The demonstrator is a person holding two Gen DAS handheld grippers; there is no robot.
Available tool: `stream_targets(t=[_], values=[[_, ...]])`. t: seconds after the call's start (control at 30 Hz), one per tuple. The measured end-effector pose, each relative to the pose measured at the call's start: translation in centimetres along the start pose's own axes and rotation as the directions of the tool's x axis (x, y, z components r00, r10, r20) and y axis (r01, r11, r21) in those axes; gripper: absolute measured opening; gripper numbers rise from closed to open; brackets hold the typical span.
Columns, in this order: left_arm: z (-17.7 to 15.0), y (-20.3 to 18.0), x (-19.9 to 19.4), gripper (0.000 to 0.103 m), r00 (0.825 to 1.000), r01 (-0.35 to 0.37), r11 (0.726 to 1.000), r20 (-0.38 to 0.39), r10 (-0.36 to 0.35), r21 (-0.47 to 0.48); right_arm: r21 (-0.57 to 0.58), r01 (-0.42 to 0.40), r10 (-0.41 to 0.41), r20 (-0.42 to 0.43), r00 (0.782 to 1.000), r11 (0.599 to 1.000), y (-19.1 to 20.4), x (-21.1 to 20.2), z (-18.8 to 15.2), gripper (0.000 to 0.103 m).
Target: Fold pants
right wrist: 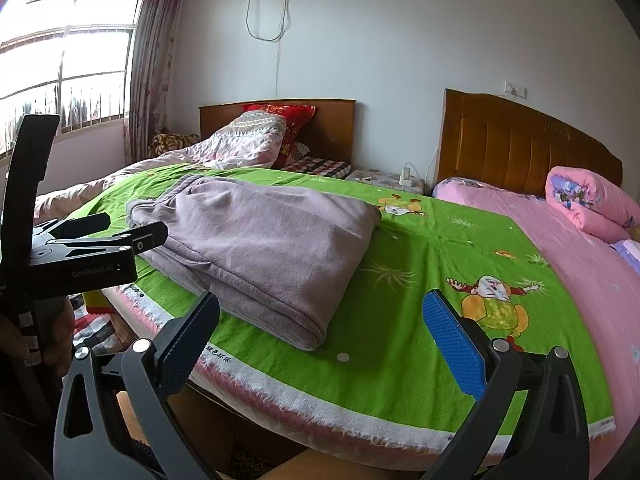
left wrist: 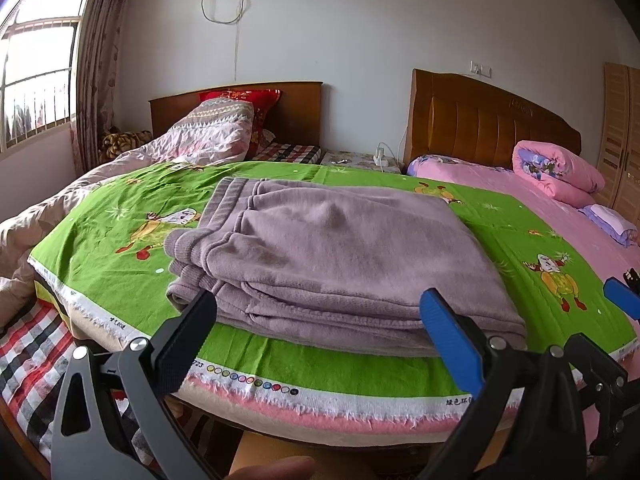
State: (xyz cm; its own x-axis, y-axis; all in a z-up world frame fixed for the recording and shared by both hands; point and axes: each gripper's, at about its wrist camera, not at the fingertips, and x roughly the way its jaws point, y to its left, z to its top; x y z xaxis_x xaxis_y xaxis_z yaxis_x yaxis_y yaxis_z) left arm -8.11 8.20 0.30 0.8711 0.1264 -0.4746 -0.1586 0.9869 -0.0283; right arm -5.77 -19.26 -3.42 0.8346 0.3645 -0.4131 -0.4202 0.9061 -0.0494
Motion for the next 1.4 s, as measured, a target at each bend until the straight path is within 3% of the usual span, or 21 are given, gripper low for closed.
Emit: stream_targets(t=[1.07,1.4], values=[[-0.04,-0.36,-0.22,0.102,0.999,-0.036,0.999,0.009,0.035,0.039,0.002,-0.006,0.006,-0.008,1.0,1.0,0.01,0.06,-0.22,0.099],[-0.16,0.45,0.25,0.102,0.998,-0.065,0.998,-0.019,0.065,0.002,0.012,-0.004,0.005,-0.005,1.0,1.0,0.05,-0.09,-0.43,0.099]])
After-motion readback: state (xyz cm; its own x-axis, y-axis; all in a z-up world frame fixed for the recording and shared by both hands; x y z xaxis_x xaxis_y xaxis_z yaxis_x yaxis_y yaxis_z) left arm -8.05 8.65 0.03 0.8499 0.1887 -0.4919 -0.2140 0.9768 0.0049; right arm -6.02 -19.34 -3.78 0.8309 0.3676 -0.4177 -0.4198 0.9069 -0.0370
